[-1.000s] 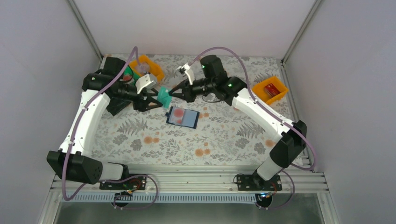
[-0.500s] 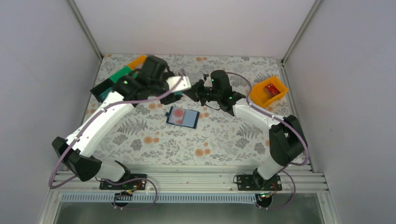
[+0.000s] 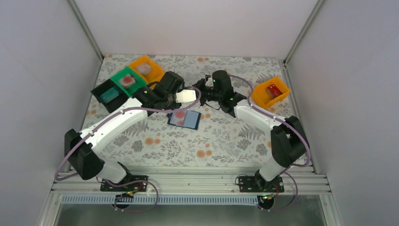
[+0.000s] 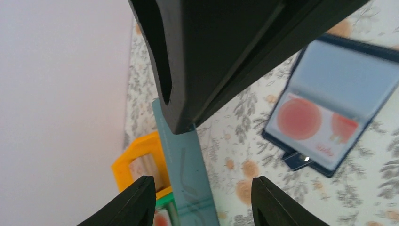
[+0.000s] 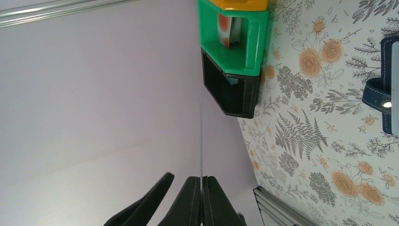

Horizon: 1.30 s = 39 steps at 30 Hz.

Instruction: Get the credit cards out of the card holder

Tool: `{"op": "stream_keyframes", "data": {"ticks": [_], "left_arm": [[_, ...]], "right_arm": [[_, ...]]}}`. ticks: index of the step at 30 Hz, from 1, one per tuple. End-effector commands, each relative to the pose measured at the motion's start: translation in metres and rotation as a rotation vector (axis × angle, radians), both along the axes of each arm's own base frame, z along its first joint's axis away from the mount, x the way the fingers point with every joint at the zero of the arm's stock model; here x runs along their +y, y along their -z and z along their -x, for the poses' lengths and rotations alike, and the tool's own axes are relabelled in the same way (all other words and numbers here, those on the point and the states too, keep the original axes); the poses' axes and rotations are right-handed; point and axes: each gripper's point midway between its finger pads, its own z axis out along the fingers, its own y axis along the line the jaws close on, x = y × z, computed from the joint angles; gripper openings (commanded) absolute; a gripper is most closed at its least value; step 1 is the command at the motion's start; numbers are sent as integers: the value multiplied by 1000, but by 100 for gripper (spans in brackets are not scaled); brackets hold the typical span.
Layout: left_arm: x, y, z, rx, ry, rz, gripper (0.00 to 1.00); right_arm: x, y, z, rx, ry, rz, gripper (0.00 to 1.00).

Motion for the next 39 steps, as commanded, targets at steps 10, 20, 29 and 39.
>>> {"op": "stream_keyframes", "data": {"ticks": [10,20,29,39], "left_arm": [[-6,-13,-22,-115,-22,-5,3],[47,0,-32,-19,-80,21,2],[229,11,-53,66,-380,7,2],[337,38,-86,38,-498,95,2]], "right_arm": [[6,-16,1,-34,-15,-33,4],[-29,-39,-12,-210,22,58,97],[-111,-50,-41,-589,82,438,99],[-149,-25,-61,-708,-3,526,99]]}}
